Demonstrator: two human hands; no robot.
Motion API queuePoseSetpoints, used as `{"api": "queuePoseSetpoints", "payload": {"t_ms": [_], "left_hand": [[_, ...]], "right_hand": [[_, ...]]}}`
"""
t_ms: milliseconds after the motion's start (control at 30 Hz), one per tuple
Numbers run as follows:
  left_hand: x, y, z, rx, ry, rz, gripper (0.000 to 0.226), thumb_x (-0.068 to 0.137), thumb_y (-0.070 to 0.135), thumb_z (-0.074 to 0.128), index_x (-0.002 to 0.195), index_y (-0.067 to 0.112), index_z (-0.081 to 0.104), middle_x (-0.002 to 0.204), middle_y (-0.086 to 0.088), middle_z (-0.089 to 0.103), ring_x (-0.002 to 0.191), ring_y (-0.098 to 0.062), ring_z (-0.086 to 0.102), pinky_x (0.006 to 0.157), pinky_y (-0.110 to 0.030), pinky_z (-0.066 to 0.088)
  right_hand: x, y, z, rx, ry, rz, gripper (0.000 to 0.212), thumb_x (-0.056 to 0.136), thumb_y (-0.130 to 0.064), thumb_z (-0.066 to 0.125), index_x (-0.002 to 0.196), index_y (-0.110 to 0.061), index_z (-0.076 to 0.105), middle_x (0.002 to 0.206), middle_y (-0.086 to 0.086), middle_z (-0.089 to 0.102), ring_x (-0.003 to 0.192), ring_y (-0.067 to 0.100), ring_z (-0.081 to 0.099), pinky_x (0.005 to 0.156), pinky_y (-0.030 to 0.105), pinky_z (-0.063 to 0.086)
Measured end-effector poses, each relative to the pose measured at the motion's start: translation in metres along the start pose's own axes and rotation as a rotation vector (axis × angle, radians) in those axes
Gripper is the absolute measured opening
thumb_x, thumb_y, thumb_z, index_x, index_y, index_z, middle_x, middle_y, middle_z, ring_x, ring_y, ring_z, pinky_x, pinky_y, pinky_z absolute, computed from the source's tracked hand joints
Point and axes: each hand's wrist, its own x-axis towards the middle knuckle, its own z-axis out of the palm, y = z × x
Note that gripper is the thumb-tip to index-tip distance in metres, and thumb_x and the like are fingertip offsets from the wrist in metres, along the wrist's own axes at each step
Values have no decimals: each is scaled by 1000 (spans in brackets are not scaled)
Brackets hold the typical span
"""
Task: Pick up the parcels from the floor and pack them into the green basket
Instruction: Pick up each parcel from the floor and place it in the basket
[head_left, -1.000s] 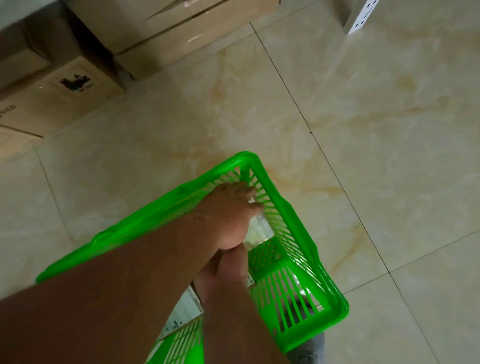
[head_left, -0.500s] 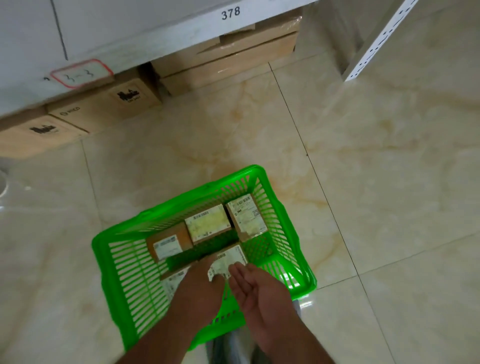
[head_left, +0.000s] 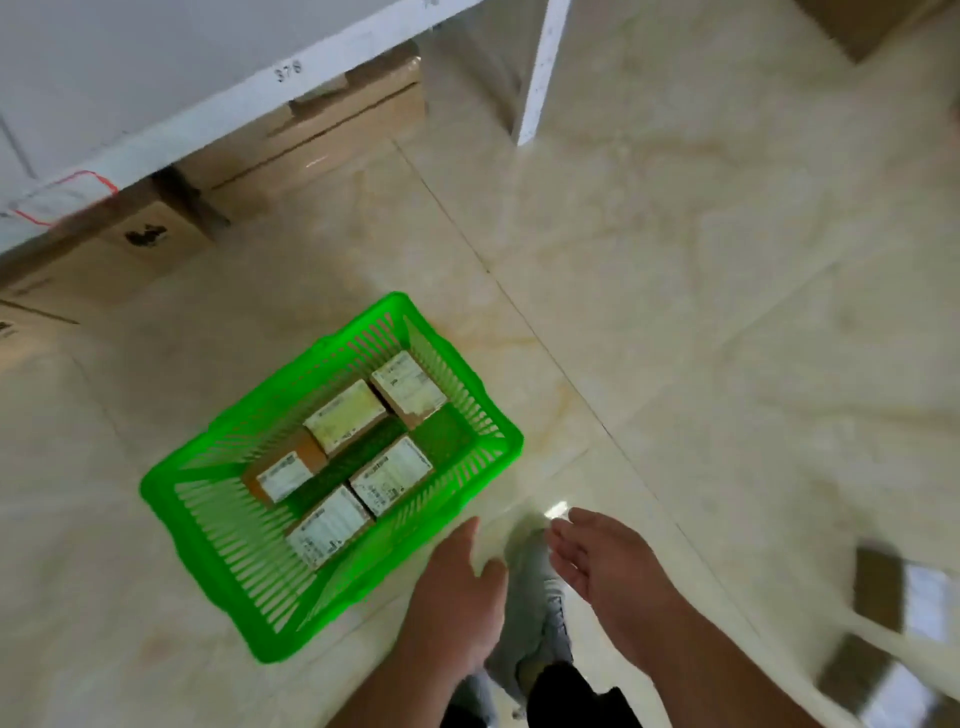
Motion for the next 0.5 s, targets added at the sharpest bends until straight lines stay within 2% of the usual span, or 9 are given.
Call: {"api": "queuePoseSetpoints", "payload": {"t_ms": [33,67,100,133,167,267,367,433,500], "left_hand": [[-9,4,5,5,1,13,61,98,36,48,156,21,37,161,4,38,143,-15,43,118,-35,34],[-17,8,12,2,11,11,59,99,31,52,156,22,38,157,3,42,141,-17,46,114,-35,38],[-24,14,25,9,8,2,58,100,27,55,155,22,38,153,2,46,139,-20,48,110,-35,42],[-29,15,29,16,16,-1,57,100,25,55,155,22,38,151,1,48,137,-22,50,106,-35,43],[-31,16,34,51,12,5,57,100,25,56,154,21,39,151,-1,49,136,-22,51,105,-34,42],[-39,25,77,180,-55,31,57,100,25,56,154,15,40,155,-8,48,135,-22,54,107,-31,38],[-51,38,127,239,-90,53,58,100,25,56,154,16,40,154,-10,50,136,-20,54,107,-29,38],[-58,46,165,283,-97,65,57,99,28,56,154,20,41,153,-6,51,137,-18,53,109,-31,38],[-69,58,206,318,-111,68,57,99,28,55,154,20,41,155,-4,50,138,-18,52,109,-32,38]], "right_hand": [[-10,9,-13,69,16,38,52,64,-14,70,94,18,41,111,52,39,125,51,40,107,72,34],[-17,19,-26,86,85,68,35,70,-11,68,84,14,47,98,51,44,118,57,50,105,58,44],[-28,29,-42,109,111,109,18,74,-7,66,70,0,51,82,36,43,74,40,57,91,42,49],[-31,34,-50,114,116,99,23,77,-4,65,64,-17,50,78,20,39,80,14,34,77,33,43],[-29,43,-60,130,88,113,32,79,-3,63,64,-25,46,78,12,34,65,17,41,69,29,39],[-40,75,-105,148,145,144,13,83,-18,62,85,-29,56,89,2,56,82,17,57,86,39,56],[-46,115,-152,189,194,184,22,81,-28,64,102,-31,58,112,1,64,106,22,65,101,42,54],[-51,136,-186,213,241,183,27,79,-32,65,104,-31,58,115,1,65,112,23,66,100,41,55],[-56,161,-225,257,259,181,21,79,-31,64,99,-29,59,103,-2,65,96,19,67,89,34,57]]}}
